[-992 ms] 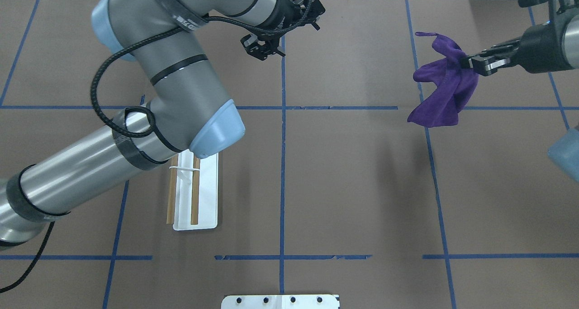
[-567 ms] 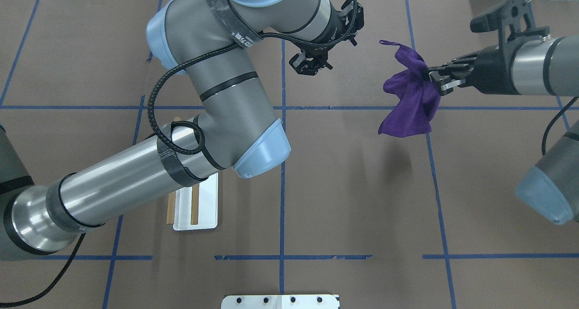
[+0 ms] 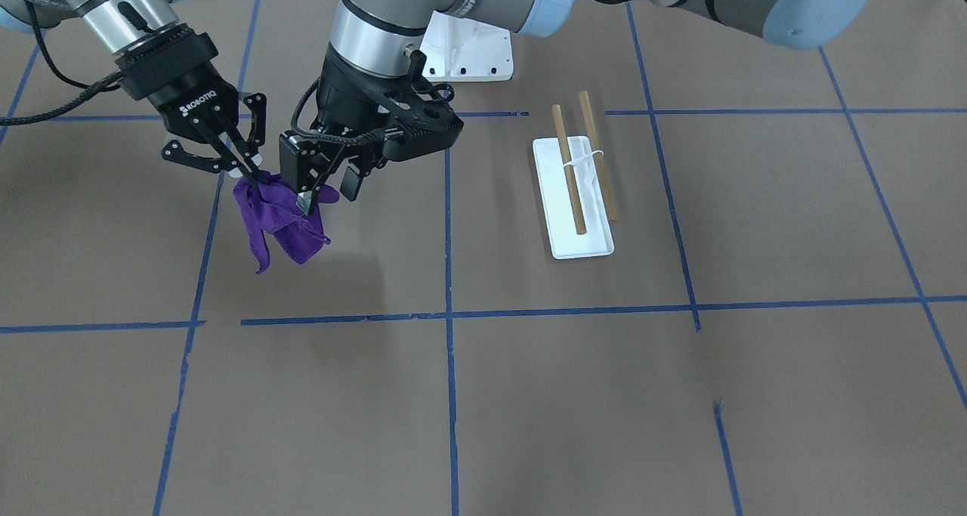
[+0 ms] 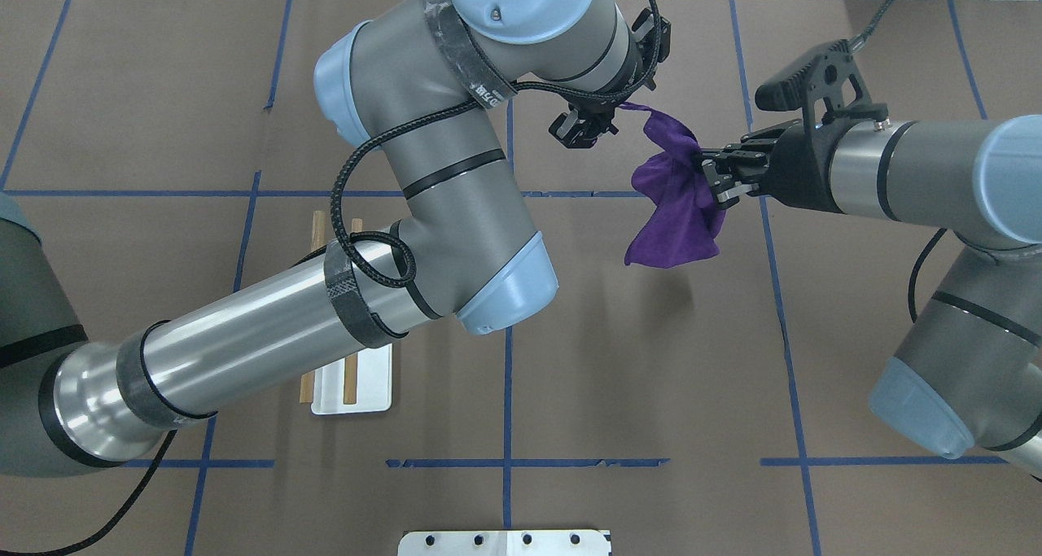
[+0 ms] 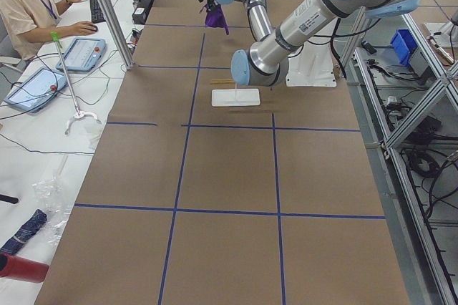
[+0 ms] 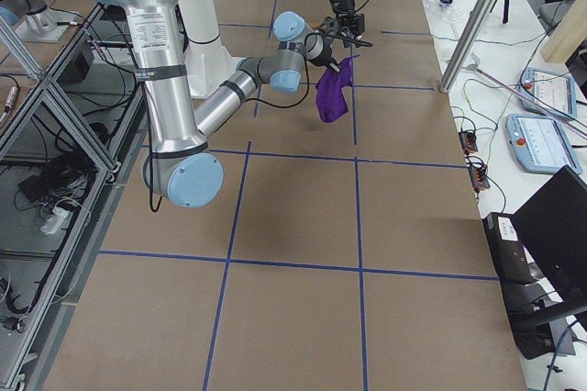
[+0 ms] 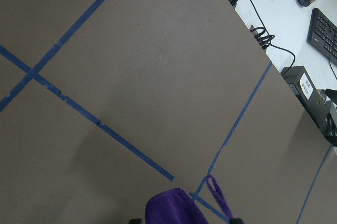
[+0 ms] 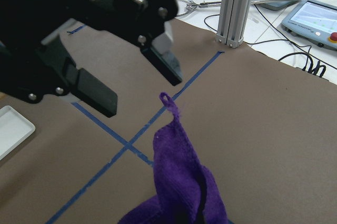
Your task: Hang towel on rack
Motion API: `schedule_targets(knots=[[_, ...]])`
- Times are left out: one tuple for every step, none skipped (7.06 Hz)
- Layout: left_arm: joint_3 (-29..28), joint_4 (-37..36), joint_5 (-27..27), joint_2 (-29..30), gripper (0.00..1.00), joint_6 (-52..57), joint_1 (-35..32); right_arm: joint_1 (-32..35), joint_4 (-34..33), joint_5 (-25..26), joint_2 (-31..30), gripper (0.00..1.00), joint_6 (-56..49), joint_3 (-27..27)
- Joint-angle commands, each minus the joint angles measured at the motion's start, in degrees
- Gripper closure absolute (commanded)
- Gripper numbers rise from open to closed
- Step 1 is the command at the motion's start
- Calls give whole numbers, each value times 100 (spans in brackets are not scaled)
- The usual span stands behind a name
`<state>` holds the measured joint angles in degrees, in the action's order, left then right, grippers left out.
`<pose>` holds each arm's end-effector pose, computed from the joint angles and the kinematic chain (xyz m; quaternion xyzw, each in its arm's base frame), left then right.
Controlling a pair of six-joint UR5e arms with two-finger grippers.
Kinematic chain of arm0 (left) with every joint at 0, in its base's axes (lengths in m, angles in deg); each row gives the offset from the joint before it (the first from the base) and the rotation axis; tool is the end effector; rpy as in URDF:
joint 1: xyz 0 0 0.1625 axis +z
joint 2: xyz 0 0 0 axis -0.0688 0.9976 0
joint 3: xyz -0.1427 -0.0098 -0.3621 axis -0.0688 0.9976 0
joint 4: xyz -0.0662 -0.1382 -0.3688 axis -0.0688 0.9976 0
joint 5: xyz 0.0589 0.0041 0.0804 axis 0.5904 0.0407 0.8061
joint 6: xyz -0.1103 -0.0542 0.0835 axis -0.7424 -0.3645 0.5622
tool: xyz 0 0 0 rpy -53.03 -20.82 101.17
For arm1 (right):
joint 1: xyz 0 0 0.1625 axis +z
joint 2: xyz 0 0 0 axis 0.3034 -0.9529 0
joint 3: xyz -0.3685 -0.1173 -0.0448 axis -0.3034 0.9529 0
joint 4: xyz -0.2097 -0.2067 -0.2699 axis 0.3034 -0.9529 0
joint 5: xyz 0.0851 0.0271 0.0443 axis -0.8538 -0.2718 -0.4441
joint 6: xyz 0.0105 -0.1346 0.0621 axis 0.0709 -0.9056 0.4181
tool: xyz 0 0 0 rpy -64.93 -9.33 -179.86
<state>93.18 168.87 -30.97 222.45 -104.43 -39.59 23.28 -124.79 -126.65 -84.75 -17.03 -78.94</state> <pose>0.5294 -0.5033 -0.0298 -0.0468 0.5808 -0.3659 0.7257 -0.3320 -0.4342 0.2411 0.4203 -0.4493 -0.1539 0.7732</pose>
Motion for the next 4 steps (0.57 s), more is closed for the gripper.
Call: schedule_targets(knots=[[-6,-12,19,-63,37,-98,5,-182,-1,250,80,100,-3,-43],[28,-3,10,-229,37,-72,5,-218,-1,286,88,100,-3,-78],[55,5,1,-387,37,-37,5,-244,-1,295,167,100,-3,-88],[107,5,-7,-476,37,-19,5,-288,-27,286,254,100,-3,-88]])
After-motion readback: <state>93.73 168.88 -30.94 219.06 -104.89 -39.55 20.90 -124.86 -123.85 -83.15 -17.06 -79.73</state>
